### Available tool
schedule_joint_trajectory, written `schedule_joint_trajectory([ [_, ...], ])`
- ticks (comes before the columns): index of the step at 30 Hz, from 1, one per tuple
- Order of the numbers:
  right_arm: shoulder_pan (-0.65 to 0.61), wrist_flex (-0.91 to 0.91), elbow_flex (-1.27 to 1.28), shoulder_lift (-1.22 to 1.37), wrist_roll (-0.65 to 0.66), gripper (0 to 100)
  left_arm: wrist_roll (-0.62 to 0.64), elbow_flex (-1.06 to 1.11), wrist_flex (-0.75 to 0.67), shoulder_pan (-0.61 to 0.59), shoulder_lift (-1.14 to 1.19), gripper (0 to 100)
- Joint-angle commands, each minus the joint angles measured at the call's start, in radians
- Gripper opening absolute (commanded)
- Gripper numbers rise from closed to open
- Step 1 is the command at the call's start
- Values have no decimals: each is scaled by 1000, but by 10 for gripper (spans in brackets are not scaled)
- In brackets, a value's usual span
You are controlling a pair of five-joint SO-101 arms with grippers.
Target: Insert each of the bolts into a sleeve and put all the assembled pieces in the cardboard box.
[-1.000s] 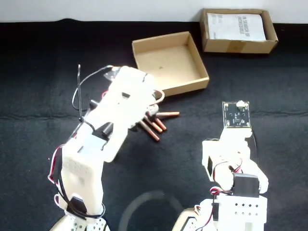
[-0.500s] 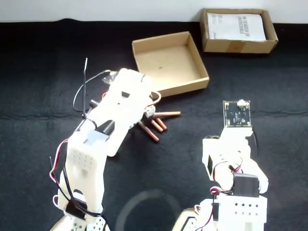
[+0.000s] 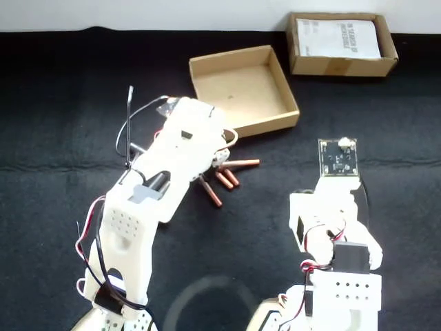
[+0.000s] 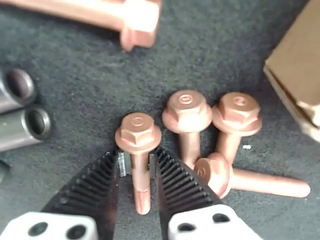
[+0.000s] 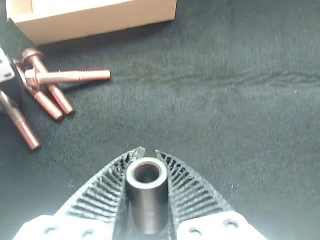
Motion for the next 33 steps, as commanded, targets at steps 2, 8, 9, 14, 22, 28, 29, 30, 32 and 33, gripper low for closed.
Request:
schedule_joint_trajectory([
  [2,10,-28,-5,5,9,6,-158,-62,57,-16,4,8],
  [8,8,-54,-5,5,9,6,-327,-265,227,-8,4,9],
  [9,7,-70,-4,7,9,6,-350,-300,256,-10,4,9],
  [14,5,-199,42,5,2,6,-523,-344,278,-16,-90,9],
  [22,-10,-657,262,1,-54,6,-749,-343,276,31,-455,9],
  [28,-82,-1053,460,-1,-285,6,-789,-289,276,41,-644,9],
  [29,-88,-1115,490,-1,-307,6,-789,-257,276,41,-674,9],
  [30,-93,-1165,516,-1,-311,6,-787,-225,276,41,-702,9],
  [32,-96,-1251,561,-1,-315,6,-784,-145,269,30,-756,9],
  [33,-96,-1287,581,-1,-315,6,-783,-93,244,10,-780,9],
])
